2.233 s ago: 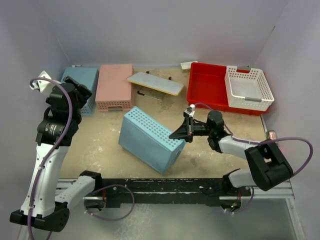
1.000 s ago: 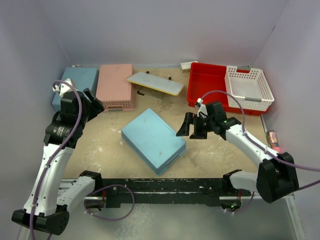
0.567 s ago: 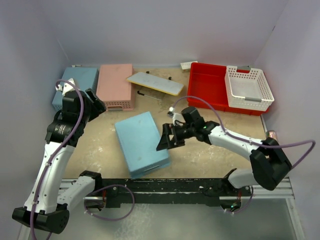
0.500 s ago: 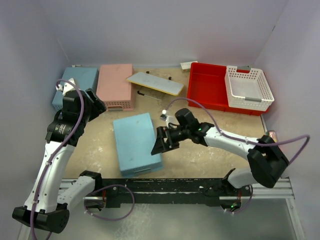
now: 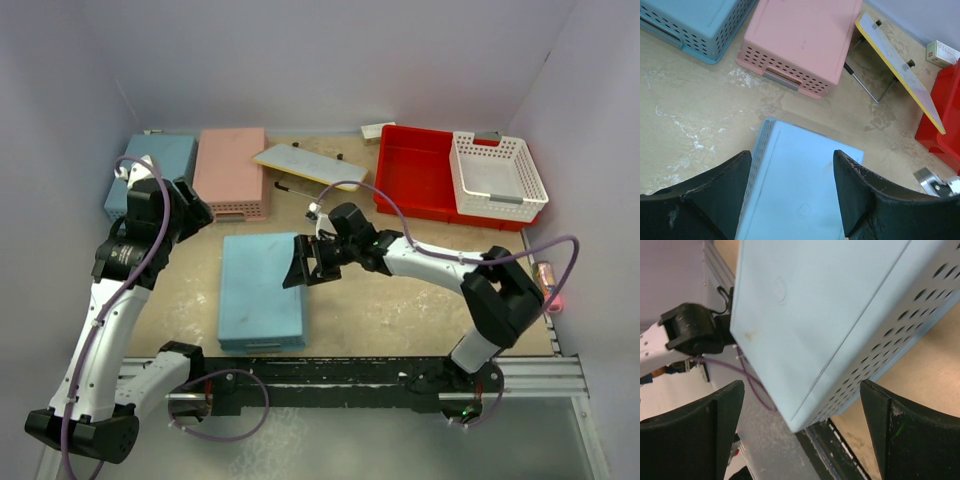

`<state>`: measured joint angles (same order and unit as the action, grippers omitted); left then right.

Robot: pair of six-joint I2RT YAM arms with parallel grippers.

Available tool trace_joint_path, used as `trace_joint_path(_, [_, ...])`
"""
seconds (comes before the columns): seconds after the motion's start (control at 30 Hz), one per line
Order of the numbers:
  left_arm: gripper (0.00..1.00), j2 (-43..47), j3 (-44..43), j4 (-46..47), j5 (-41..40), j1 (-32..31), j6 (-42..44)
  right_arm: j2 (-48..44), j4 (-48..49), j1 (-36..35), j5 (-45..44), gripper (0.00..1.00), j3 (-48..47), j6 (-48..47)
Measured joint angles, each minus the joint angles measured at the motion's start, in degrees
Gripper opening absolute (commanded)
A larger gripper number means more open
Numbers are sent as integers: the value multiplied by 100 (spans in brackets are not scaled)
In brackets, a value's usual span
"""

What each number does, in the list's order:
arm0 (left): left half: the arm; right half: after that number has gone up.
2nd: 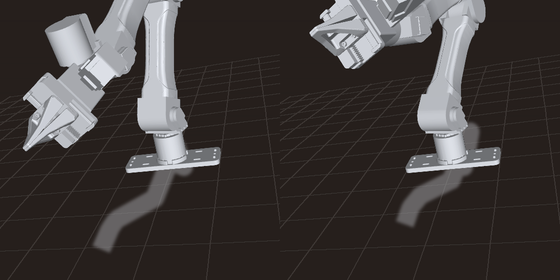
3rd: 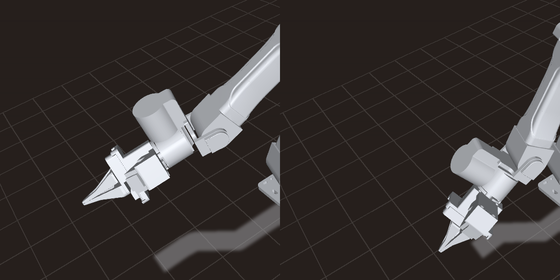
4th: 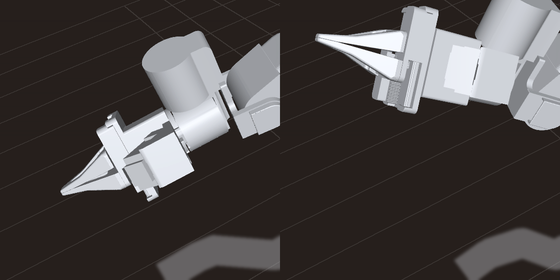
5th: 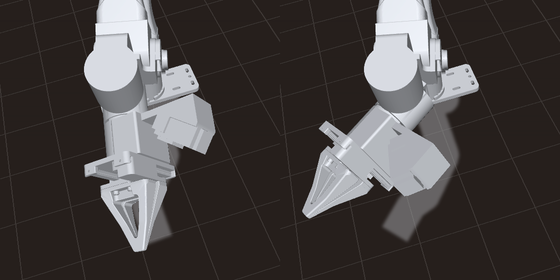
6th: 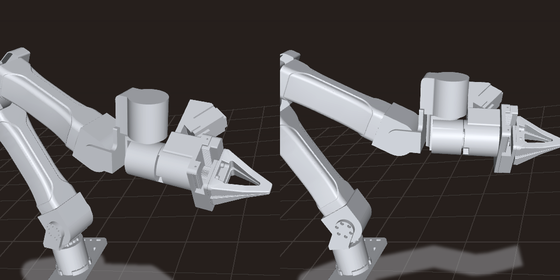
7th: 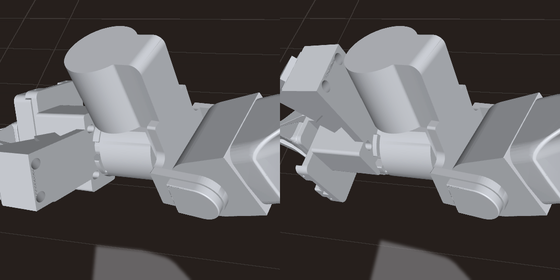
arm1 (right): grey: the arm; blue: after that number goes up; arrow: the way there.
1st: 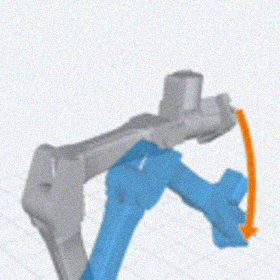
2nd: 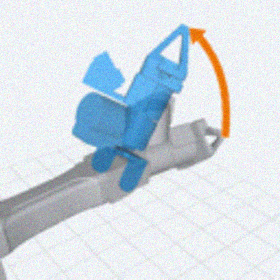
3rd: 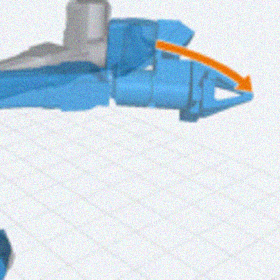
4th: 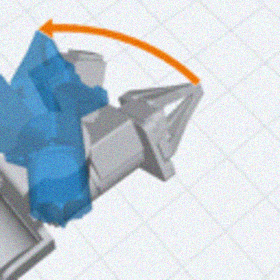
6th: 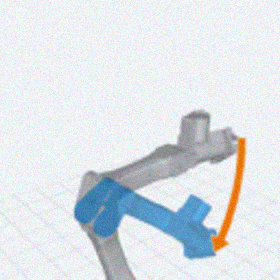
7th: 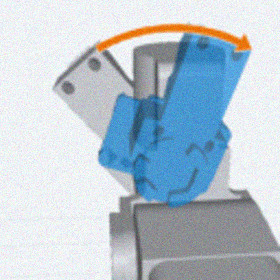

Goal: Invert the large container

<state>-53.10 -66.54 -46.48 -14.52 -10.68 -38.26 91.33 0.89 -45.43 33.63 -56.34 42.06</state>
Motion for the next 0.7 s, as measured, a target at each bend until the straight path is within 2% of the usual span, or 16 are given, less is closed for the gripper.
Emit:
trace_joint_path(0.23, [64,2,0,-61,83,0,0,966,498,-236,-116,100,-358,411])
trace_joint_path(0.47, [64,46,-79,-256,87,0,15,2142,1574,-905,-109,100,-1434,1217])
trace_joint_path(0.6, [64,101,-129,-304,133,0,76,2354,2258,-1023,48,100,-1657,1655])
trace_joint_path(0.7, [64,146,-127,-306,522,0,199,2208,2562,-925,166,100,-1423,1740])
